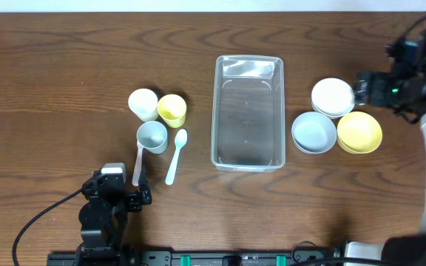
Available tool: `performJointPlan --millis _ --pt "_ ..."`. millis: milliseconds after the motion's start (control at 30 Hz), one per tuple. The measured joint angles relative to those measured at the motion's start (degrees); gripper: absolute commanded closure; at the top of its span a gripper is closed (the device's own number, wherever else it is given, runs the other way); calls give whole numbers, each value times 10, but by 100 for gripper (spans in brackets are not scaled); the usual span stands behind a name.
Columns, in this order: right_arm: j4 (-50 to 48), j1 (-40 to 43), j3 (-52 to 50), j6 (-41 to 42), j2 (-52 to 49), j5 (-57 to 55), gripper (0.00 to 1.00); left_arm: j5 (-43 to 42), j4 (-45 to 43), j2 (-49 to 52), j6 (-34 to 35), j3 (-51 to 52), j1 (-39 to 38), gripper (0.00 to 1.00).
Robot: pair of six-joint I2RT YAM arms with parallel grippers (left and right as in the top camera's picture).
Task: Pack container
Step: 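Raise the right gripper and move it toward the yellow bowl, then grasp the rim of the yellow bowl with the right gripper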
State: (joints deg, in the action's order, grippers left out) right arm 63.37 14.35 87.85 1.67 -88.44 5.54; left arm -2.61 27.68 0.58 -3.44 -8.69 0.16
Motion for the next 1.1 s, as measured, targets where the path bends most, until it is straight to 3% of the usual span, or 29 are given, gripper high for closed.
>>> performJointPlan --millis 200,267,367,633,900,1000,1100 --pt "15 99 1 43 -88 -22 1 0 0 0 0 0 0 2" --pt "15 111 1 47 -111 -25 6 0 0 0 0 0 0 2" --pt "16 117 2 54 -146 -26 15 0 0 0 0 0 0 2" --pt "21 107 -2 58 -238 -22 20 0 0 0 0 0 0 2" --pt "-29 95 -64 67 -254 -22 33 0 0 0 0 0 0 2" --pt "-43 95 -81 70 -254 -24 46 0 0 0 0 0 0 2" --pt "-54 95 -92 83 -254 -29 73 0 0 0 0 0 0 2"
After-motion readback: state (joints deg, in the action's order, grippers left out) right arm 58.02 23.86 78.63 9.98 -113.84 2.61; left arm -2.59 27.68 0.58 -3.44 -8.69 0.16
